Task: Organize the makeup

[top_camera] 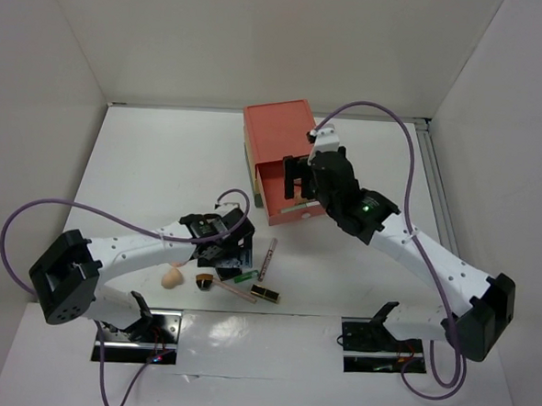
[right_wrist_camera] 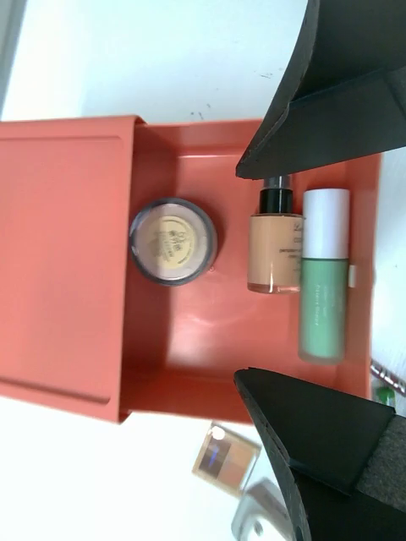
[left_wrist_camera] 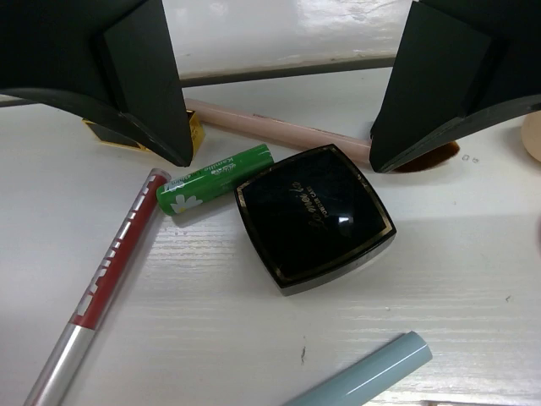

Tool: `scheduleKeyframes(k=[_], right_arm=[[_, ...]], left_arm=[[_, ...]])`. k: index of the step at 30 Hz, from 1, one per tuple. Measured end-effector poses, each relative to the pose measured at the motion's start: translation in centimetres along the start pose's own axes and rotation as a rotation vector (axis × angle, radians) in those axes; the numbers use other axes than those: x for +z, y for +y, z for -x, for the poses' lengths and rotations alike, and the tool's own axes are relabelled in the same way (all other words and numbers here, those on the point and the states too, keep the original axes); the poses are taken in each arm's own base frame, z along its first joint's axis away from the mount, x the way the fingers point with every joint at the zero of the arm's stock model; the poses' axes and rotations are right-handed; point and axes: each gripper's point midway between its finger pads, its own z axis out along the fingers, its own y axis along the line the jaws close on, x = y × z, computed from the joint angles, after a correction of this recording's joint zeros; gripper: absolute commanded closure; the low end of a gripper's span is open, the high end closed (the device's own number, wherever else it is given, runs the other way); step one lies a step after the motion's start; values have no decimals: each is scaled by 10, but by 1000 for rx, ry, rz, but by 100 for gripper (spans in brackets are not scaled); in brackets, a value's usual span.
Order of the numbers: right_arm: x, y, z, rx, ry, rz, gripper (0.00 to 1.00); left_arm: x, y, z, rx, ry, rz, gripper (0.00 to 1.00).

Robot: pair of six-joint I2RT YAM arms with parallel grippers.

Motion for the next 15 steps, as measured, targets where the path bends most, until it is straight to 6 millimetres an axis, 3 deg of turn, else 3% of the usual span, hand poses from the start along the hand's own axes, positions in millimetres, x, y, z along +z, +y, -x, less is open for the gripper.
scheduleKeyframes(k=[9, 15], right_arm=[[-30, -4, 29, 41, -93, 38, 0], [-42, -7, 39, 55, -130, 47, 0]], left_arm=[[21, 18, -15, -67, 55, 147, 0], [25, 13, -11, -125, 48, 169, 0]])
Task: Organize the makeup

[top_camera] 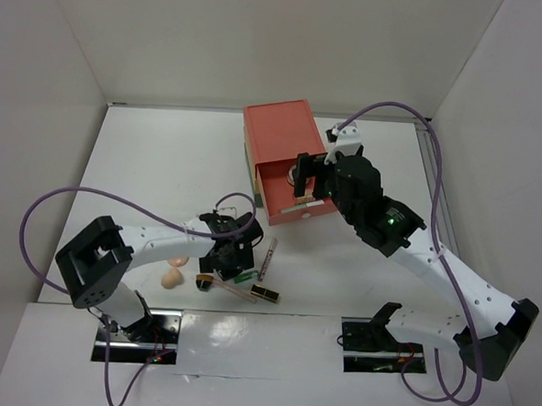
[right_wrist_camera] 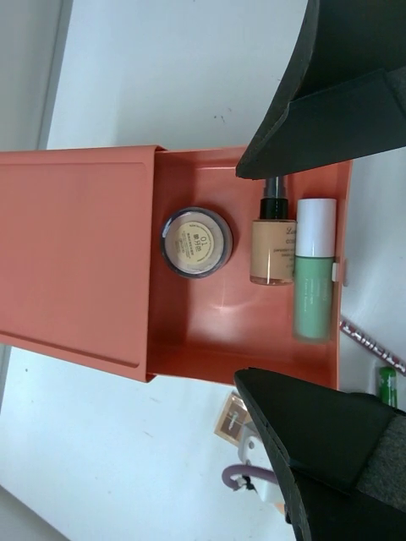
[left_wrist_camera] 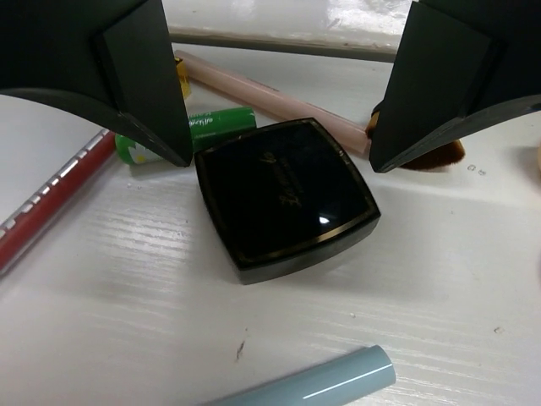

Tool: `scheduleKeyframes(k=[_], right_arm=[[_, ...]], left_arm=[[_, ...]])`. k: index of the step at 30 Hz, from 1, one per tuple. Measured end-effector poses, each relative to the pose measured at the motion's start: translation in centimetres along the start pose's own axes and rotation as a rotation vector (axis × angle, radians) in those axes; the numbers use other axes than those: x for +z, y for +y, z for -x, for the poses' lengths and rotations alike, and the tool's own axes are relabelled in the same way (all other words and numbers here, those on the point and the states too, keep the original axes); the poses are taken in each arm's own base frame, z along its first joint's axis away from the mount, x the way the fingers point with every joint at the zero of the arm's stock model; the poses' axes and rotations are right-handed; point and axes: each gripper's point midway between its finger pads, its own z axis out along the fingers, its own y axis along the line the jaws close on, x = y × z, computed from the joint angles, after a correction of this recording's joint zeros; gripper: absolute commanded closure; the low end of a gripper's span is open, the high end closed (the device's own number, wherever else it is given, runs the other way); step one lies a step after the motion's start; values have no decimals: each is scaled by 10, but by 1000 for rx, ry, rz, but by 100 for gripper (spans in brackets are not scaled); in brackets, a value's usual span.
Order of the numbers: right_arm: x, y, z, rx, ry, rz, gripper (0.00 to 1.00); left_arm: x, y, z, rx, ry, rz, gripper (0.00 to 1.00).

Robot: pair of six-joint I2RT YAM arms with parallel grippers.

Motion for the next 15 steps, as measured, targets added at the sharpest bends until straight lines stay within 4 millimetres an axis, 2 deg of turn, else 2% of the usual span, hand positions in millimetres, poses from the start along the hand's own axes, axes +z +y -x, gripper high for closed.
scheduleKeyframes(k=[7, 10, 11, 15], right_arm=[[-7, -1, 6, 2, -19, 1, 0], [-9, -3, 7, 1, -22, -4, 0], [-10, -4, 8, 2, -26, -5, 0], [-15, -6, 13, 8, -43, -9, 0]], left_arm=[[13, 0, 0, -14, -1, 42, 0], [15, -4, 2, -18, -2, 45, 5], [15, -6, 3, -18, -4, 43, 7], [17, -11, 5, -30, -8, 36, 25]])
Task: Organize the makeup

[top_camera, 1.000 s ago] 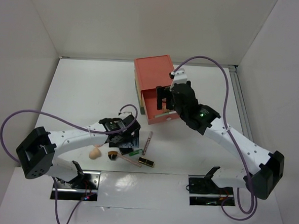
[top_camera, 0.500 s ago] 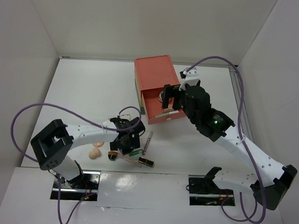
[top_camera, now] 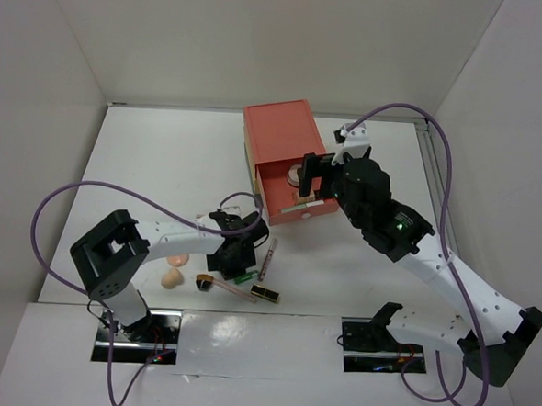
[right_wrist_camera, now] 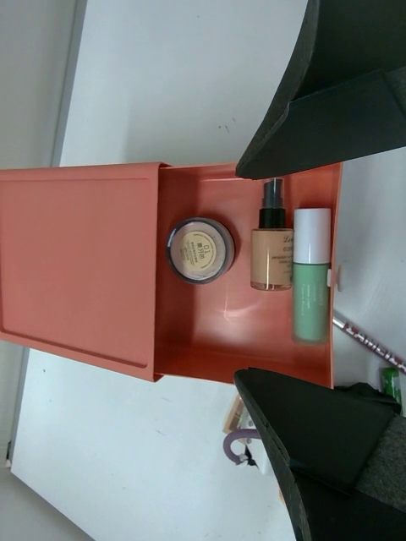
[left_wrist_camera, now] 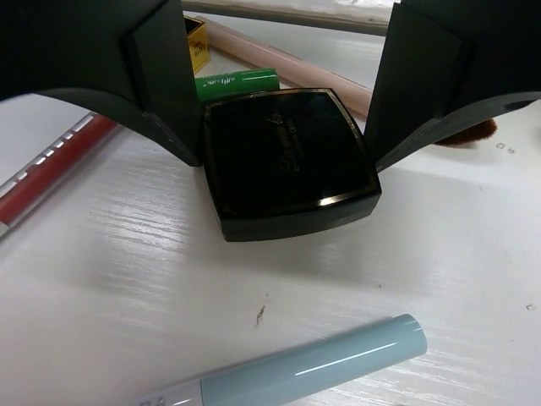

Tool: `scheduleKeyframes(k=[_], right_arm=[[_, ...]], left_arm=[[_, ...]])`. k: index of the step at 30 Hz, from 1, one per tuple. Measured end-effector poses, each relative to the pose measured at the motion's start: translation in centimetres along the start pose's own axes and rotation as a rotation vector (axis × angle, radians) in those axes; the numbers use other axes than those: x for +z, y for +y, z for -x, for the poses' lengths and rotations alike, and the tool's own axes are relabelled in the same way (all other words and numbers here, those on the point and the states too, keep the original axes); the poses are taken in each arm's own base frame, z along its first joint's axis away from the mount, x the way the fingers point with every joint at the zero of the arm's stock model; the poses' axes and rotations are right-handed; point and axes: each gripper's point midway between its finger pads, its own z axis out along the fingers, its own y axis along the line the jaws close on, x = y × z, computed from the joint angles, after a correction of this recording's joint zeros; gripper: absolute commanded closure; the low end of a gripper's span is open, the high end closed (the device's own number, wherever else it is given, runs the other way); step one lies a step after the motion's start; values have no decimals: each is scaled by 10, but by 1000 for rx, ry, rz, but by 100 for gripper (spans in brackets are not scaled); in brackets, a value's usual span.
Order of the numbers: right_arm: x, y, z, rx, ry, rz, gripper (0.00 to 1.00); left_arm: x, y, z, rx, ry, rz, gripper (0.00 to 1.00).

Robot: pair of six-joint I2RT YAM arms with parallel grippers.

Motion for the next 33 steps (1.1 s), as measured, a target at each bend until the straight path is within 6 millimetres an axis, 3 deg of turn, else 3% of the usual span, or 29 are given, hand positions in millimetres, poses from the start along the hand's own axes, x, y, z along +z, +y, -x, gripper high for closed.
scheduleKeyframes(k=[1, 5, 9, 18, 24, 29, 33], right_arm=[[-1, 0, 1, 1, -3, 0, 0], [-4, -3, 3, 4, -11, -10, 0], [-7, -14, 7, 23, -27, -52, 0], [-22, -43, -1, 73, -41, -157, 0], [-25, -47, 0, 85, -47, -177, 0], [-26, -53, -1, 84, -47, -204, 0], [-27, -59, -4, 78, -40, -230, 0]], left_arm=[[0, 0, 0, -1, -1, 1, 33], [-2, 2, 2, -3, -7, 11, 46], [-23, 2, 18, -11, -56, 15, 47], [-152, -21, 110, -96, -361, -187, 47], [-209, -43, 157, -31, -499, -257, 48], [-221, -83, 174, 98, -538, -333, 48], [-214, -122, 165, 241, -502, -403, 45]])
